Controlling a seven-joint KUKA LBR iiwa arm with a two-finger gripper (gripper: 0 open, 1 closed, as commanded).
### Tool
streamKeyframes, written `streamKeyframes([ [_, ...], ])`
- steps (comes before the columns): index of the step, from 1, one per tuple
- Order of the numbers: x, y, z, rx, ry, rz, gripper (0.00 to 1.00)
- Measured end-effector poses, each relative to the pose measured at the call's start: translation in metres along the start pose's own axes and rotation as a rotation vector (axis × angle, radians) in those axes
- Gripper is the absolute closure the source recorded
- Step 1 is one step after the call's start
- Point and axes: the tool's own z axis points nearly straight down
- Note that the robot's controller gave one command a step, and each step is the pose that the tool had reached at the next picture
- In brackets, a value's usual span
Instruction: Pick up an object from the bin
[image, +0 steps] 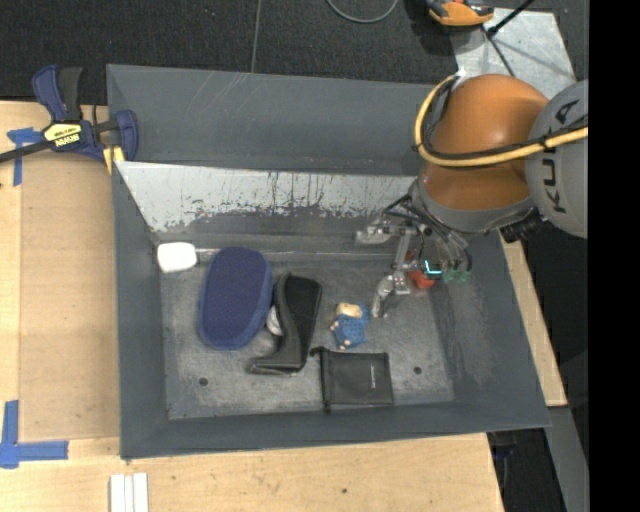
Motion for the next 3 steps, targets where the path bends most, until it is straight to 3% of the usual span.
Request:
streamKeyframes([
  [1, 0.01, 0.002, 0.122, 0.002, -0.013, -0.21, 0.0],
  [2, -0.014, -0.018, 0.094, 0.003, -0.013, -0.256, 0.0],
  [3, 0.001, -0.004, 0.086, 0.0, -0.006, -0.134, 0.0],
])
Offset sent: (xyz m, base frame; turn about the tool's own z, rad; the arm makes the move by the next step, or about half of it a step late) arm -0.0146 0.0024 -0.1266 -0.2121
